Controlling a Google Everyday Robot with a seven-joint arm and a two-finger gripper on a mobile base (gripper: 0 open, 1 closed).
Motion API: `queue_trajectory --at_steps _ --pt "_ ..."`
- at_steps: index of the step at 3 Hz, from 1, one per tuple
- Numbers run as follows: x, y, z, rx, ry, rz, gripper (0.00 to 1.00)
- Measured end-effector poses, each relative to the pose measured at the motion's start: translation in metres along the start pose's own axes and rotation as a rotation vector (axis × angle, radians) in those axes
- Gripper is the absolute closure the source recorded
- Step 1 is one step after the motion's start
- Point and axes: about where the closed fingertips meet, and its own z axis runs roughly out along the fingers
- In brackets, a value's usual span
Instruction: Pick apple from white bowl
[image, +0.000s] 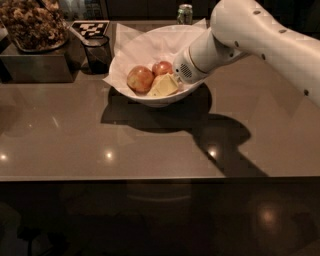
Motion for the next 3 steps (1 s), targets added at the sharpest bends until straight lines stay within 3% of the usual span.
queue_trajectory --at_steps 3 --pt "0.0045 -0.0019 -0.0011 0.022 -0.035 0.006 1.00"
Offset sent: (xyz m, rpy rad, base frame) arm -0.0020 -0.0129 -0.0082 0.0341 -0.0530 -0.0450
